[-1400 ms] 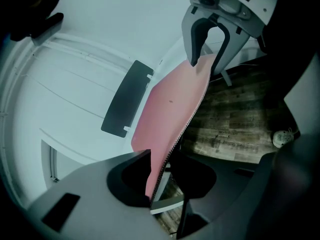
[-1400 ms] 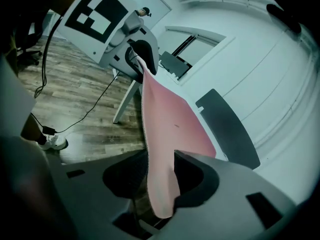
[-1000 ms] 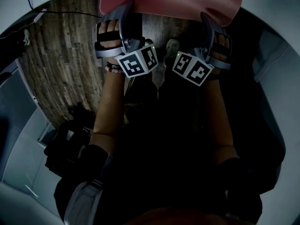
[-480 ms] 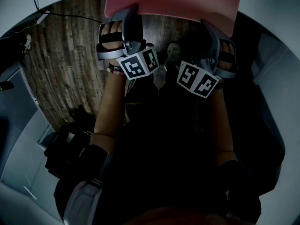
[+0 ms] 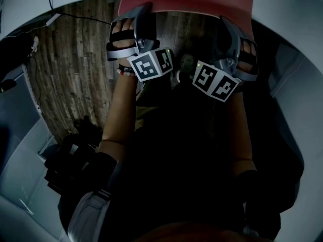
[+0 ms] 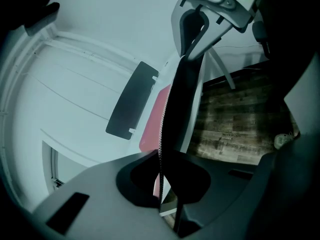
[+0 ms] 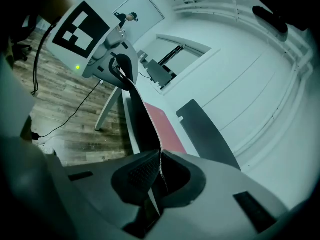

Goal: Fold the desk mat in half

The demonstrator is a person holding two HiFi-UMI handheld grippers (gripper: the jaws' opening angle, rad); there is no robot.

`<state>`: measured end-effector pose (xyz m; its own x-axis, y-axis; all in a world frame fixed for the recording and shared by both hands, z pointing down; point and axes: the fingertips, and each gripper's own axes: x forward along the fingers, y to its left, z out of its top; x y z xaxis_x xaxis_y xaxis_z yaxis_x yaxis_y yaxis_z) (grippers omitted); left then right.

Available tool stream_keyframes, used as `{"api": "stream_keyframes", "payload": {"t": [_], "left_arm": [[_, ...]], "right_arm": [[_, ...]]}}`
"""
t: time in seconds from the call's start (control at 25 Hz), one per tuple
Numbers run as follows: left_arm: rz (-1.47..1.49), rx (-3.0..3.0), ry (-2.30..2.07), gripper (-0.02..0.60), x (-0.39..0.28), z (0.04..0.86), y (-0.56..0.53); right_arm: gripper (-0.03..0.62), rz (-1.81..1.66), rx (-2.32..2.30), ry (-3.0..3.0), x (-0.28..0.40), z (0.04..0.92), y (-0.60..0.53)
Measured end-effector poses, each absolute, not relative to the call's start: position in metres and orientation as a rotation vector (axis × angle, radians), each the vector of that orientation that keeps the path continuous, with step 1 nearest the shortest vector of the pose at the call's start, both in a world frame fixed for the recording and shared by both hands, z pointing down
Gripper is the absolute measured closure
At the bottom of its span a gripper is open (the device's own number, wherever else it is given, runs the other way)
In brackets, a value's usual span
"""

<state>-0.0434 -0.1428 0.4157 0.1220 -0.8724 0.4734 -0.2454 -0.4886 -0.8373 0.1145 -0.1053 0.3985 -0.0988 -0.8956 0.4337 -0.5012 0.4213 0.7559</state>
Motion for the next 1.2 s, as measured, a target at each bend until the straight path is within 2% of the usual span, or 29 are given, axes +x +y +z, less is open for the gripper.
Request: {"api": "stream_keyframes", "payload": {"t": [1.2], "left_arm": [[-1.26,-1.882,0.997,0.552,-0.023,0.357,-0.262]], "right_arm": [[0.554,-0.564,1.34,-1.571,0.131,0.332,-0.22]]}}
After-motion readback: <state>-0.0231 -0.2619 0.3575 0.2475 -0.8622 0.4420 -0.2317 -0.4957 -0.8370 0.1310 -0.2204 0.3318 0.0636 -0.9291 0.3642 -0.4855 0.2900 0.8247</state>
